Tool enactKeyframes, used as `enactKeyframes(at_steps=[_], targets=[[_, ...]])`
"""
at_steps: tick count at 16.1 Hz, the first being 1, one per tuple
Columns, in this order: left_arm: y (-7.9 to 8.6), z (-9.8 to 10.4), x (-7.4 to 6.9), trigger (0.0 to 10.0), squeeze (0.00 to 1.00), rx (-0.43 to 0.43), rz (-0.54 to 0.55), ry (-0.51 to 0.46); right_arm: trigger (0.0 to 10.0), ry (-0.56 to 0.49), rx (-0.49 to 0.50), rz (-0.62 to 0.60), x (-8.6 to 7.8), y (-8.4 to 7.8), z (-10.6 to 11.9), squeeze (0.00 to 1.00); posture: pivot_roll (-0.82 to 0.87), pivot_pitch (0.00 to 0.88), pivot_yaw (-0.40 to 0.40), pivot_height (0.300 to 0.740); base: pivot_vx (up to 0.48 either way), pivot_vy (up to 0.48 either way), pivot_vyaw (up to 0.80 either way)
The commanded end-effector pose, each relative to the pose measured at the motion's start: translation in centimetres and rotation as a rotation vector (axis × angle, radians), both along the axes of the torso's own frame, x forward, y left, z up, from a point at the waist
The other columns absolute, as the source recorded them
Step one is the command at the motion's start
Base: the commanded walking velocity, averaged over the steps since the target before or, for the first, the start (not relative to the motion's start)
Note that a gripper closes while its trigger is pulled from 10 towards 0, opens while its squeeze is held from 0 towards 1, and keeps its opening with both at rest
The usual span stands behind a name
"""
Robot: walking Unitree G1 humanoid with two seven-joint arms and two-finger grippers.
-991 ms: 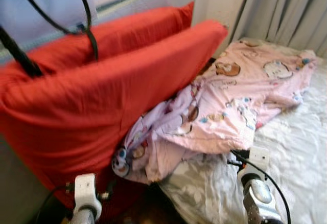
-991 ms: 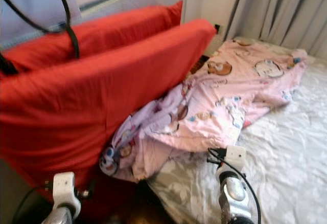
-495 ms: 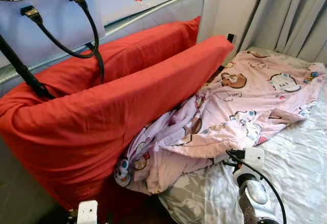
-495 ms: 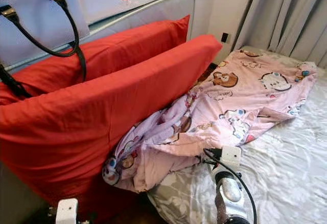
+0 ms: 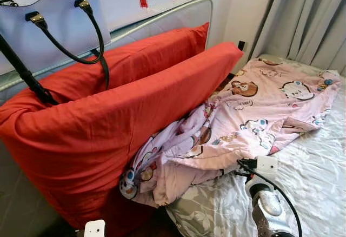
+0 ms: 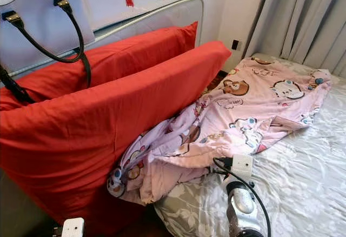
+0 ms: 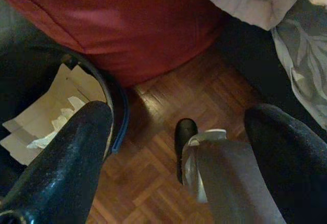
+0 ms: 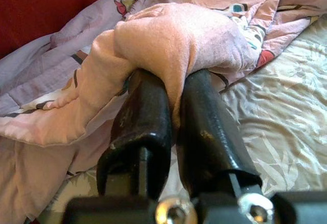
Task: Clean up the room
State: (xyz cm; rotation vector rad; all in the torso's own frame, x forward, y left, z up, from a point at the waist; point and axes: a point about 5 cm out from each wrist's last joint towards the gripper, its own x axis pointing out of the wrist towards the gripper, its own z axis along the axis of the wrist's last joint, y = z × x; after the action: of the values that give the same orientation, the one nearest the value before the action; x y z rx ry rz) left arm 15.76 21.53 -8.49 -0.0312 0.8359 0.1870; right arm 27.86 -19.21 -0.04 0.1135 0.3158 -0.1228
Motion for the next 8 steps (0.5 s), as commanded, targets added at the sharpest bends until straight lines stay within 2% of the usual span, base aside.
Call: enactKeyframes(at_steps=[1,8], targets=[[-0.03,-0.1,-0.09,10.0,0.0,0.007,-0.013,0.014,10.0,-0.007,-0.004,0.0,-0.03,0.12,0.01,0.0,0.01,0.0,-0.027,0.74,0.0,0.0,0.0],[0.3,-0.42,-0.85,10.0,0.0,-0.005,0.013,0.041,10.0,-0.013,-0.011,-0.005,0.0,0.18,0.1,0.0,0.01,0.0,-0.022,0.74,0.0,0.0,0.0]])
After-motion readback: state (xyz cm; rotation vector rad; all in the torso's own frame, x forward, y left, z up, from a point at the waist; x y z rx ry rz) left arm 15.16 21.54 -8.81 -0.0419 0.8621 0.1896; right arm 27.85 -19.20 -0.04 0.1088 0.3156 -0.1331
